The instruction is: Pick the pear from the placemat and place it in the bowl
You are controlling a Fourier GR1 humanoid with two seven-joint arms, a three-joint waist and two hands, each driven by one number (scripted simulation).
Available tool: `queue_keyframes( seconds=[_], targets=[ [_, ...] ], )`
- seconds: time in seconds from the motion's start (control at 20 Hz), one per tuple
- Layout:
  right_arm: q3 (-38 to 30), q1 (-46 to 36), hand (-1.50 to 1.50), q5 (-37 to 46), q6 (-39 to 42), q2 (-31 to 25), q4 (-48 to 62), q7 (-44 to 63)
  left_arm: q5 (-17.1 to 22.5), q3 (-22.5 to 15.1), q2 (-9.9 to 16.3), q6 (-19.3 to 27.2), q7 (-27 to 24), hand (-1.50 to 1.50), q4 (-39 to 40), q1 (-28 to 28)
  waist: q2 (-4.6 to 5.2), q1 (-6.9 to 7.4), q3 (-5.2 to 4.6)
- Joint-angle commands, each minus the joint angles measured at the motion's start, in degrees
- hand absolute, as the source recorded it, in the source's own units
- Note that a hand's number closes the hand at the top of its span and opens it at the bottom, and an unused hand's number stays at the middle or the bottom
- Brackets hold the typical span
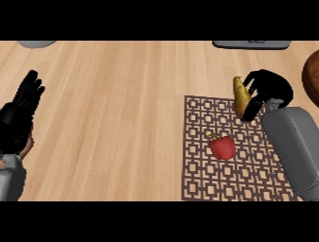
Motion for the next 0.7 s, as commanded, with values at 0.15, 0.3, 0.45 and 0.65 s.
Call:
queue_keyframes(
  seconds=[0.15, 0.3, 0.45, 0.65],
  targets=[
    [-2.87, -12.42, 1.50, 4.67, -4.79, -2.99, 3.78, 6.48, 0.37, 1.06, 0.04, -0.18, -0.75, 0.00, 1.46, -0.34, -0.46, -1.17, 0.05],
    [-0.89, -15.93, 1.50, 9.65, -9.22, -2.37, 0.13, 12.15, -1.94, -0.25, -0.23, 1.80, 2.36, 0.00, 0.05, -1.58, -0.71, -1.33, 0.06],
    [-2.52, -15.73, 1.50, 11.73, -13.26, -7.22, -4.03, 11.71, -0.90, 0.91, -0.36, 1.25, -0.23, 0.00, 0.69, 0.49, -0.83, -2.09, 0.05],
    [-4.21, -15.71, 1.50, 12.14, -16.34, -4.47, -7.95, 16.61, 0.43, 1.33, 0.14, -1.16, -2.21, 0.00, 0.05, 3.34, -0.75, -1.77, 0.06]
  ],
)
